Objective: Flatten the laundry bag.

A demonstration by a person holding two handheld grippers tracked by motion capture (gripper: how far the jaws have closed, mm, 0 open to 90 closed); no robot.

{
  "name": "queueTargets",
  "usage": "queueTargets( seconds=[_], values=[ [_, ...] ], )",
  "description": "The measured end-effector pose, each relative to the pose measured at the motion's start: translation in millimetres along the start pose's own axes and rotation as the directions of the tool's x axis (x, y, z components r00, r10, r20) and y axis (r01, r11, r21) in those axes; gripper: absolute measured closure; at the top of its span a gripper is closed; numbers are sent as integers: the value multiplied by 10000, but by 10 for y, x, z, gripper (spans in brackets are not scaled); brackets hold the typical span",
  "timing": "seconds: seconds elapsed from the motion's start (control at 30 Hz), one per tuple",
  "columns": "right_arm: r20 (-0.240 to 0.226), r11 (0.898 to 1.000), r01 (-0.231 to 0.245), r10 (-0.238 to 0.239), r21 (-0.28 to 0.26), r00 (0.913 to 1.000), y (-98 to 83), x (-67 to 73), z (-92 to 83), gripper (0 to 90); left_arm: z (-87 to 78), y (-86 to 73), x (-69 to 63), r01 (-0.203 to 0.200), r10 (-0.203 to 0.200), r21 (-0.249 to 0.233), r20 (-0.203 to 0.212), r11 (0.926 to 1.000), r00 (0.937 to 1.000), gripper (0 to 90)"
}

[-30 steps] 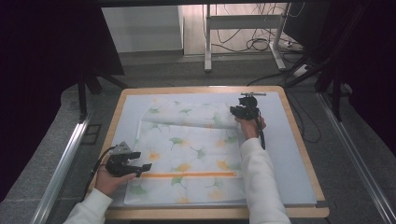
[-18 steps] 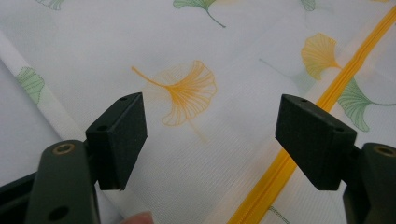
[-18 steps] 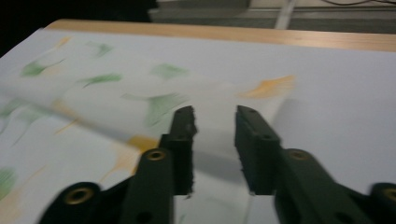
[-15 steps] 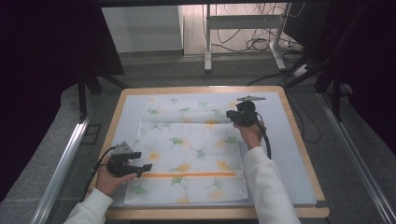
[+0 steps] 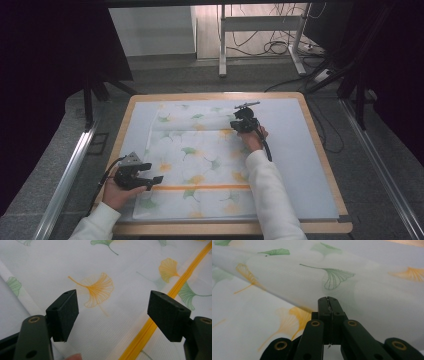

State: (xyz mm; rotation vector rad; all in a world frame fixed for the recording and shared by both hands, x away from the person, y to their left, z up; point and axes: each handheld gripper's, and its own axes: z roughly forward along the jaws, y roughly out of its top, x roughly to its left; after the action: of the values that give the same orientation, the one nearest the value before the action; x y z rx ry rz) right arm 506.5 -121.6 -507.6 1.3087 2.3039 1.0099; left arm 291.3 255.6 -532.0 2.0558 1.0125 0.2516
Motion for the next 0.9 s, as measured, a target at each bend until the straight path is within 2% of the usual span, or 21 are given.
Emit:
queueTargets(
  seconds=[0.17, 0.3, 0.37, 0.4, 0.43, 0.47, 0.5, 0.57, 0.6, 0.63, 0.67, 0.7, 0.77, 0.8, 0.9],
  values=[
    [237, 9983, -582, 581, 25, 9980, 26, -90, 152, 894, 4, 7, 16, 18, -18, 27, 10, 10000, 10000, 247],
    [199, 9983, -567, 564, 127, 9982, 1, -93, 145, 894, 6, 11, 17, 22, -22, -24, 79, 10000, 10000, 247],
    [-24, 9993, -365, 365, -90, 9993, -4, -75, 0, 894, 8, 11, 17, 12, -12, -12, 84, 10000, 10000, 247],
    [-24, 9993, -365, 365, -90, 9993, -4, -75, 0, 894, 8, 11, 17, 12, -12, -12, 84, 10000, 10000, 247],
    [-290, 9993, -303, 296, -239, 9991, -6, -50, -126, 894, 8, 11, 19, 10, -10, -7, 89, 10000, 10000, 247],
    [-290, 9993, -303, 296, -239, 9991, -6, -50, -126, 894, 9, 10, 19, 26, -26, -26, 74, 10000, 10000, 247],
    [-407, 9996, -66, 55, -275, 9992, -25, -14, -255, 895, 8, 11, 25, 43, -43, -64, 71, 10000, 10000, 247],
    [-464, 9996, 59, -72, -272, 9989, -37, -2, -303, 894, 7, 14, 31, 63, -62, -67, 71, 10000, 10000, 247],
    [-601, 9988, 337, -357, -350, 9976, -91, 47, -447, 894, 6, 15, 35, 74, -74, -72, 78, 9999, 9999, 247],
    [-601, 9988, 337, -357, -350, 9976, -91, 47, -447, 894, 7, 15, 38, 81, -81, -79, 86, 9999, 9999, 247],
    [-713, 9979, 587, -605, -264, 9956, -149, 86, -569, 894, 9, 18, 43, 84, -83, -72, 104, 9999, 9999, 248],
    [-713, 9979, 587, -605, -264, 9956, -149, 86, -569, 894, 12, 19, 44, 83, -82, -70, 118, 9999, 9999, 248],
    [-840, 9956, 874, -899, -323, 9924, -259, 133, -757, 894, 15, 25, 45, 79, -78, -82, 201, 9999, 9998, 248],
    [-840, 9956, 874, -899, -323, 9924, -259, 133, -757, 894, 16, 28, 44, 87, -85, -91, 239, 9999, 9997, 248],
    [-977, 9942, 1007, -1038, -365, 9898, -387, 164, -916, 894, 21, 35, 30, 22, -20, -61, 349, 10000, 9994, 248]
  ],
)
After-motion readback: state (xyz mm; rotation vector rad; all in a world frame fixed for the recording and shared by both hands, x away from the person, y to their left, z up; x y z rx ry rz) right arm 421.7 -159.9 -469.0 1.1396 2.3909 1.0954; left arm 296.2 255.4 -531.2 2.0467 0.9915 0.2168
